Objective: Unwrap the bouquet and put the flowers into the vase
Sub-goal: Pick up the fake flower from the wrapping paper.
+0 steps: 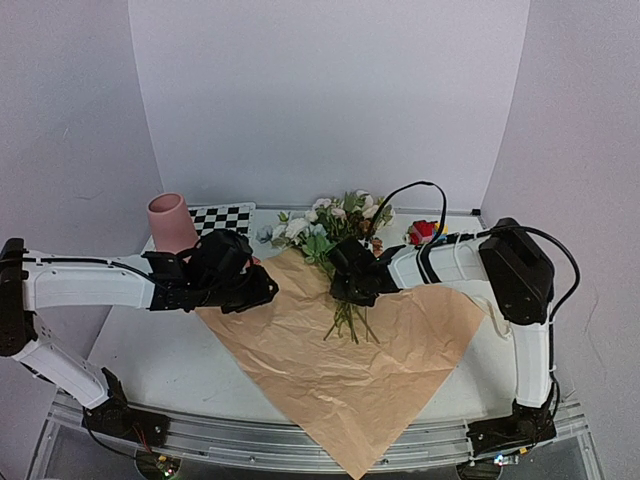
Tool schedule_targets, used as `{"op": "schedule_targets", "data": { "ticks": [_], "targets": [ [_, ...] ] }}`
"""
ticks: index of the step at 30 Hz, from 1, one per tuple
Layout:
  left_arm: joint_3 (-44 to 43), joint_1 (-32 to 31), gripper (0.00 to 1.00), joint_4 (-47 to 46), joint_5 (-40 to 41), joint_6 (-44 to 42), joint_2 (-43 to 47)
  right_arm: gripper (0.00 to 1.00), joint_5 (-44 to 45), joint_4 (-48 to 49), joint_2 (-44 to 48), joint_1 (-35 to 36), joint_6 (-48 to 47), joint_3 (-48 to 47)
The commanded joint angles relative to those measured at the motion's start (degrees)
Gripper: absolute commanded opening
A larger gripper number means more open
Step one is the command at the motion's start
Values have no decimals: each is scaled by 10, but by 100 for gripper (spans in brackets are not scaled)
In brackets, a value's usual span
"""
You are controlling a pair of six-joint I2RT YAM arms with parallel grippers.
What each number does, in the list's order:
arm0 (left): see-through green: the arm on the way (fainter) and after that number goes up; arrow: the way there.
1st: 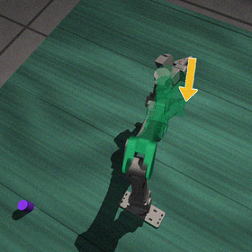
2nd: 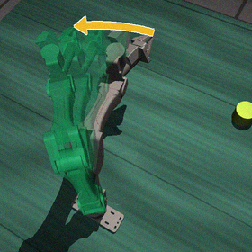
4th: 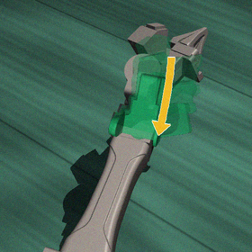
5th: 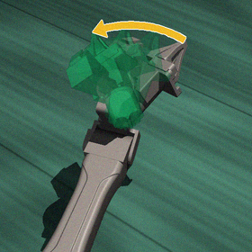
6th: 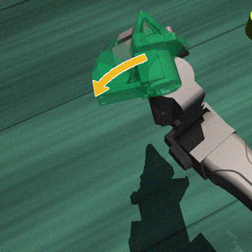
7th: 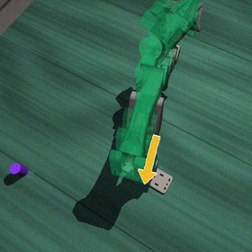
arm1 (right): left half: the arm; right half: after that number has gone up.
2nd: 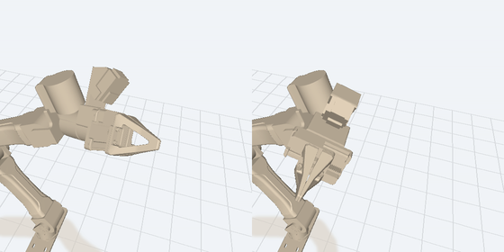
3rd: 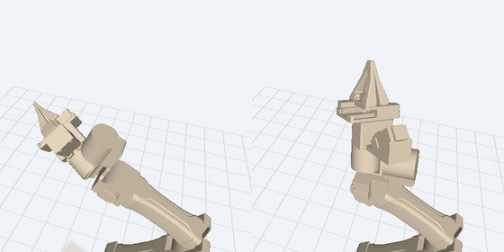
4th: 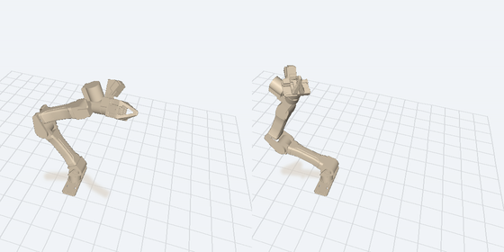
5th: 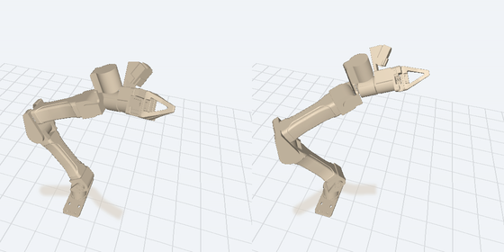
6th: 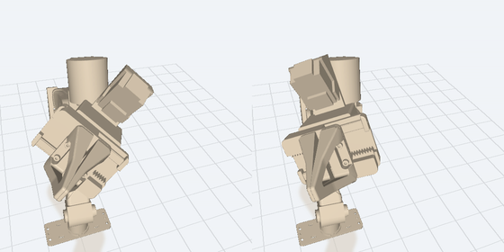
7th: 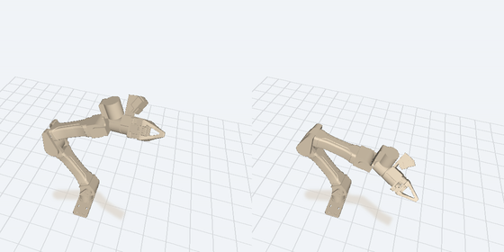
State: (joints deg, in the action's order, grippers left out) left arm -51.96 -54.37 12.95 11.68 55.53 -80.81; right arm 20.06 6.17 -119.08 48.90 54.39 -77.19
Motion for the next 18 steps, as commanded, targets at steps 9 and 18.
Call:
{"op": "schedule_targets", "data": {
  "ticks": [9, 18],
  "targets": [
    [14, -1, 38, -14, 14, 5, 21, 5, 38, -47, 19, 0, 9, -9],
    [21, -1, 38, -14, 6, 11, 20, 1, 60, -51, 137, 0, -59, 72]
  ]
}}
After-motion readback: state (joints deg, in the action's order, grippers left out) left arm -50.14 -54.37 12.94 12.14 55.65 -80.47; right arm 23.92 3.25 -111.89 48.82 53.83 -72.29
